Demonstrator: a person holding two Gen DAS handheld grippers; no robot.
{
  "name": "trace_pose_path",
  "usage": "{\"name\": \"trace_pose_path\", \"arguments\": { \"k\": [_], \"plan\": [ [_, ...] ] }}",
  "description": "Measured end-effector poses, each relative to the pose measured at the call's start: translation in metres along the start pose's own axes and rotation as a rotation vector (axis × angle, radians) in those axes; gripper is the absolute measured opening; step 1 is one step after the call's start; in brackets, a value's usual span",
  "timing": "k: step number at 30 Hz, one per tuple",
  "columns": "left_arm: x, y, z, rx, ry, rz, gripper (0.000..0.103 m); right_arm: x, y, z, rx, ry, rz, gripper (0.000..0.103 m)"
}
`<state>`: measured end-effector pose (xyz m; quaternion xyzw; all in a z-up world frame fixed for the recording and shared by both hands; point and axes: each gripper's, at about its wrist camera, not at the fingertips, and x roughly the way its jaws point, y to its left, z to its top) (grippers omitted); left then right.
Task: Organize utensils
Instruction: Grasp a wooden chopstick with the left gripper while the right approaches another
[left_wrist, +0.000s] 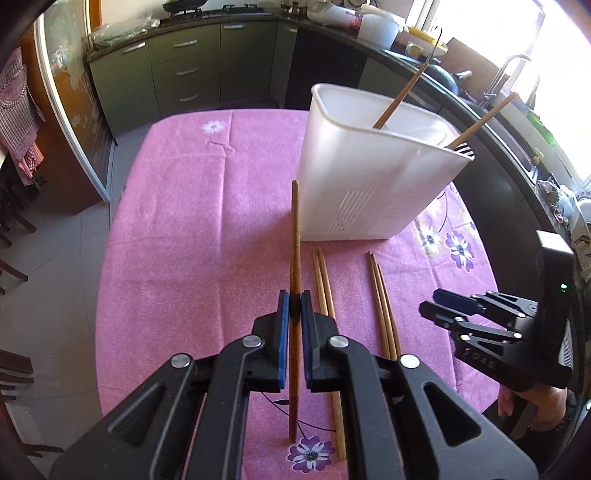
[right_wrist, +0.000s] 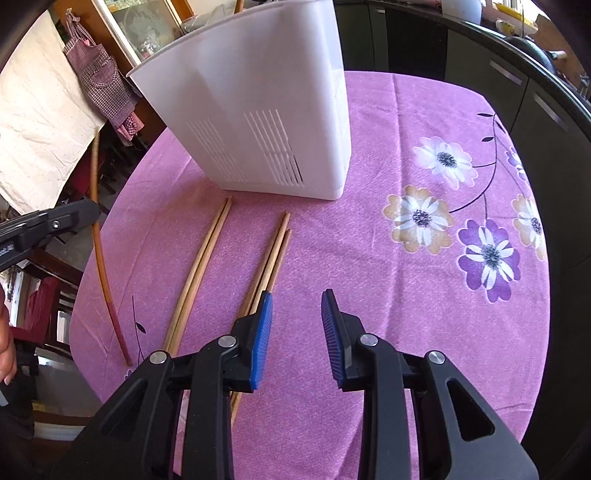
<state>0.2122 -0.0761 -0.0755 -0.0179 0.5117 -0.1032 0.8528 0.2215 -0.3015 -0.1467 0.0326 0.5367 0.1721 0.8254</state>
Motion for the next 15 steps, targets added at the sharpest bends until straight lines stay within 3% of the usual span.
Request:
{"name": "trace_pose_path", "arguments": {
  "k": [7,15],
  "plan": [
    [-0.031,0.000,-0.006,0.027,-0.072,-0.015,0.006,0.026,0.015,0.003,-0.017,0.077,-0.013,0.019],
    [-0.038,0.003,-0.012,0.042,-0.095,-0.018,0.006,0.035,0.026,0.002,-0.032,0.092,-0.044,0.019]
  ]
}}
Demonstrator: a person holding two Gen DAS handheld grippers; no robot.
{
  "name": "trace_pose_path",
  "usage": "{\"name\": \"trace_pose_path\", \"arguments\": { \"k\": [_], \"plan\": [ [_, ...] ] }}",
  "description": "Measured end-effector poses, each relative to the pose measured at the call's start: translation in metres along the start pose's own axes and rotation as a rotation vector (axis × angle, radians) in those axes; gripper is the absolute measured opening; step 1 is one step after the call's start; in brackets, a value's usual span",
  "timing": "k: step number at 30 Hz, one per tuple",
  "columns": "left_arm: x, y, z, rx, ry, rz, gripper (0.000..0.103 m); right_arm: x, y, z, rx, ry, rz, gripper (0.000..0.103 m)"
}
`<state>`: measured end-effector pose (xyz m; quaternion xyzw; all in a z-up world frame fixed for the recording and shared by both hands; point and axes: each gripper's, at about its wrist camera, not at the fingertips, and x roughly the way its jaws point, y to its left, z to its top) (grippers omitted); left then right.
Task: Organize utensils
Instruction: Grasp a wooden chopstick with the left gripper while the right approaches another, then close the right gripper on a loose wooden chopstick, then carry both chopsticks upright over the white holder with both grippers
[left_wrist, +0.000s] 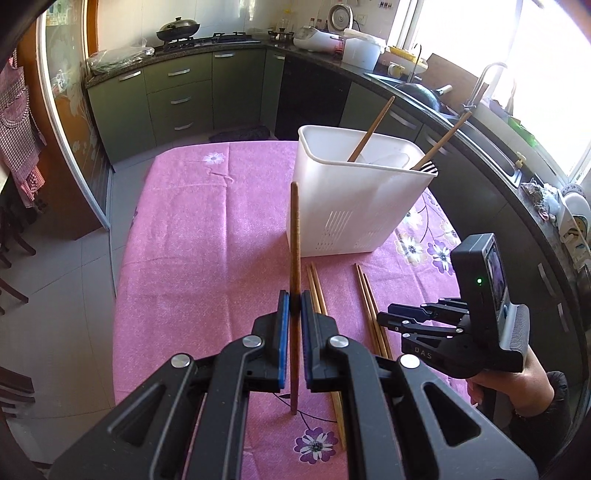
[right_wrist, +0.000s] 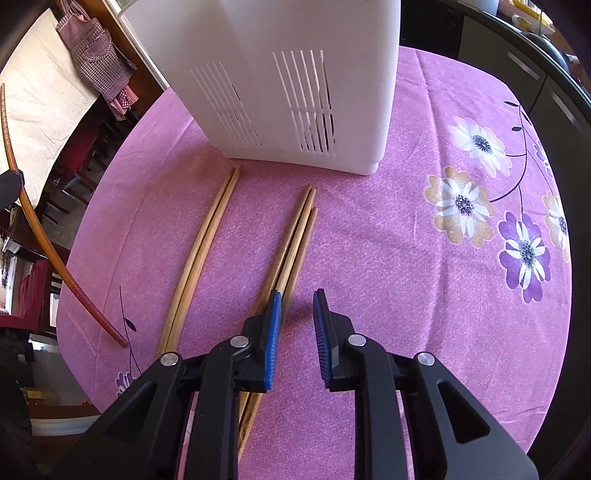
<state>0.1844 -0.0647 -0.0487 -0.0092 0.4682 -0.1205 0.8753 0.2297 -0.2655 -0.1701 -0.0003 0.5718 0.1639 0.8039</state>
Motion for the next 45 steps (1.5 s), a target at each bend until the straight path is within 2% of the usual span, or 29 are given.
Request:
{"name": "trace_pose_path", "arguments": {
  "k": [5,11,25,27,30,36,45],
  "plan": [
    [-0.002,0.000,-0.002,0.005,-0.003,-0.002,0.006,0.001,0.002,0.000,0.001,-0.008,-0.050,0.019],
    [-0.002,0.000,-0.003,0.009,-0.002,-0.001,0.006,0.002,0.008,0.000,-0.006,0.000,-0.025,0.019],
    [-0.003,0.003,-0.005,0.010,0.003,-0.002,0.006,0.015,0.022,0.005,-0.043,0.026,-0.083,0.019],
    [-0.003,0.003,-0.005,0.012,0.004,-0.002,0.006,0.016,0.022,0.006,-0.049,0.026,-0.095,0.010],
    [-0.002,0.003,-0.005,0.015,0.006,-0.003,0.006,0.014,0.019,0.007,-0.040,0.014,-0.085,0.007],
    [-0.002,0.003,-0.005,0.016,0.005,-0.003,0.006,-0.022,0.011,0.002,-0.035,-0.078,-0.048,0.007],
    [-0.008,0.001,-0.006,0.025,-0.002,0.000,0.006,-0.124,0.008,-0.010,-0.041,-0.345,-0.040,0.007]
  ]
}}
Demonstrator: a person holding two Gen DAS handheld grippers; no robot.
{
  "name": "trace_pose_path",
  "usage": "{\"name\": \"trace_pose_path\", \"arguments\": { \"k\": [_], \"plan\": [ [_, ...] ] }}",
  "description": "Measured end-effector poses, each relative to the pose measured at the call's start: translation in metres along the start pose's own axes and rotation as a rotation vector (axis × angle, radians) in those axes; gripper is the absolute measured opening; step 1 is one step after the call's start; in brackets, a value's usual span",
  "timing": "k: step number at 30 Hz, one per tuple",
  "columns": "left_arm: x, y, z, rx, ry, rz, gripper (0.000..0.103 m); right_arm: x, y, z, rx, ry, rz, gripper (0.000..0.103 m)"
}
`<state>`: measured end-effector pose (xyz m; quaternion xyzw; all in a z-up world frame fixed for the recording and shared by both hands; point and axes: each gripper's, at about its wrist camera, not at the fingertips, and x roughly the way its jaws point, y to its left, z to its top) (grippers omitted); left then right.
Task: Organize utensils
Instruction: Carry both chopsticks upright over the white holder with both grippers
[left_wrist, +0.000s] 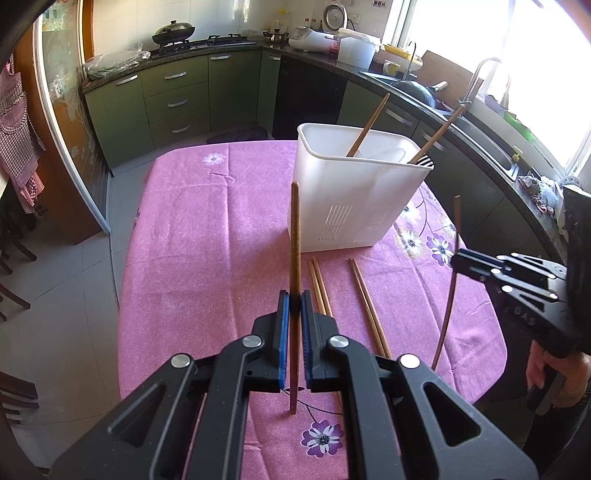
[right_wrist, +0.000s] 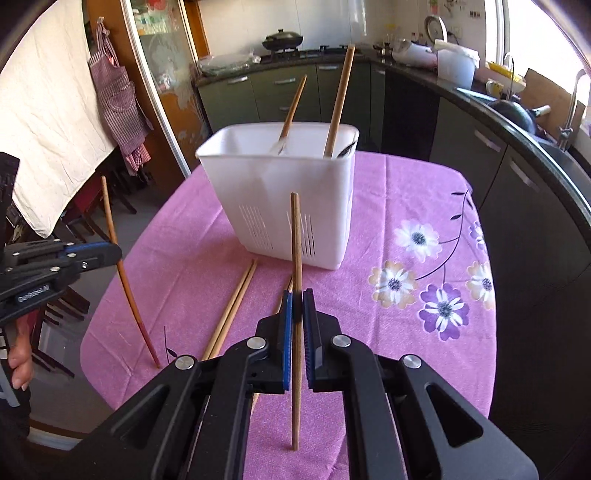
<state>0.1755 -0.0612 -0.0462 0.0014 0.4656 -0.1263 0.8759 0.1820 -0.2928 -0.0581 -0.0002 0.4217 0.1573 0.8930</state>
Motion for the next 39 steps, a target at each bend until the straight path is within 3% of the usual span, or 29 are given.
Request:
{"name": "trace_pose_path", "arguments": {
  "k": [6,23,32,39],
  "plan": [
    [-0.013,-0.001,-0.002,0.010,-0.029,0.002,0.006,-0.041,-0.007,-0.004,0.007,-0.084,-0.015,0.007],
    [-0.025,-0.013,-0.003,0.056,-0.043,0.027,0.006,-0.055,-0.011,-0.018,0.015,-0.100,-0.011,0.007],
    [-0.028,-0.015,0.003,0.059,-0.049,0.022,0.006,-0.058,-0.013,-0.011,0.025,-0.117,0.012,0.007],
    [-0.039,-0.016,0.020,0.054,-0.057,-0.004,0.006,-0.079,-0.013,0.012,0.037,-0.179,0.035,0.007]
  ]
}}
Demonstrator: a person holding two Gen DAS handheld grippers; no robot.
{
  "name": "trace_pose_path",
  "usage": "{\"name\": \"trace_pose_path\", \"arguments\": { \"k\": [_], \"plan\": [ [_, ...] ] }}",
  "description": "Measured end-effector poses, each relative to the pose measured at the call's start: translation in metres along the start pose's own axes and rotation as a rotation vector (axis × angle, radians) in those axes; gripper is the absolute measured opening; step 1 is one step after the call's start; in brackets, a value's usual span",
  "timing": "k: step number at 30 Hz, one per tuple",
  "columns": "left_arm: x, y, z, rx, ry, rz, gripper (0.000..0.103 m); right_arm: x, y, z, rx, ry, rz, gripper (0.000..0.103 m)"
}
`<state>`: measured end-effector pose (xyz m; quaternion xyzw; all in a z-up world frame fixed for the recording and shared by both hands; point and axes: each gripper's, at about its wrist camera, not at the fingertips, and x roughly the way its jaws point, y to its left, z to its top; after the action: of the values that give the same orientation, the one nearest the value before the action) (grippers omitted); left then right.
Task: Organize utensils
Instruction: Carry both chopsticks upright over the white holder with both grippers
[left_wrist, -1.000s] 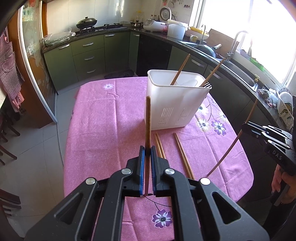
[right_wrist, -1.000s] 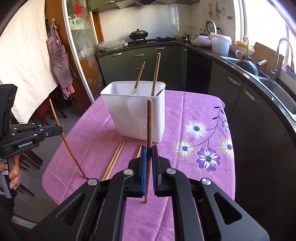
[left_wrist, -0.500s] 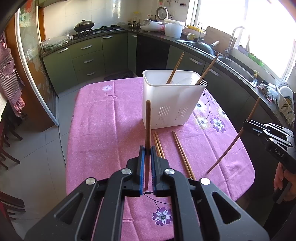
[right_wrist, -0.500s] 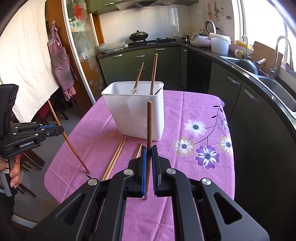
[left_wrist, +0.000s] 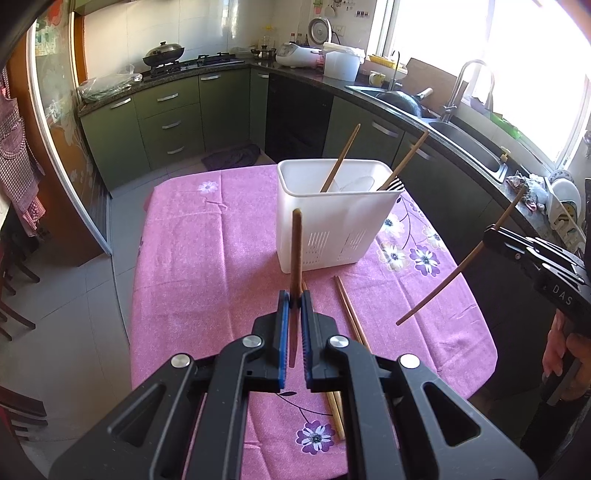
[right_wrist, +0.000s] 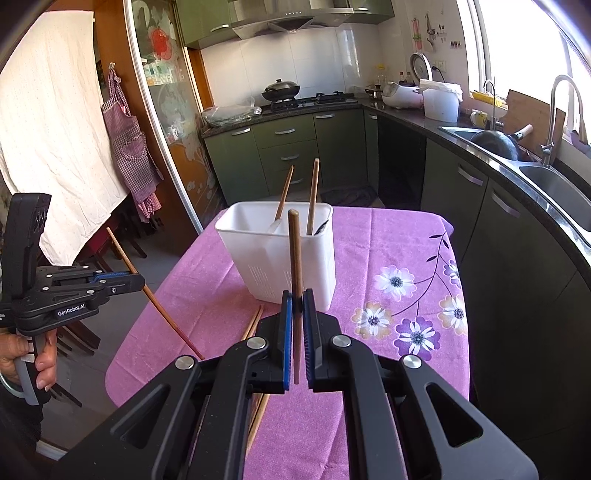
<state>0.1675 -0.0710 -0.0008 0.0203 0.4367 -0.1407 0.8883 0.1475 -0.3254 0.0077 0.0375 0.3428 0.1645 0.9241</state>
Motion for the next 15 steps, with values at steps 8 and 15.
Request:
{"name": "trace_pose_path", "arguments": {
  "k": [8,15],
  "plan": [
    [-0.039,-0.009,0.047,0.007,-0.084,-0.032,0.006,-0.026,0.007,0.053,0.003,-0.103,0.024,0.007],
    [-0.077,-0.015,0.096,0.003,-0.225,-0.020,0.006,-0.045,0.019,0.099,-0.012,-0.208,0.035,0.007]
  ]
}}
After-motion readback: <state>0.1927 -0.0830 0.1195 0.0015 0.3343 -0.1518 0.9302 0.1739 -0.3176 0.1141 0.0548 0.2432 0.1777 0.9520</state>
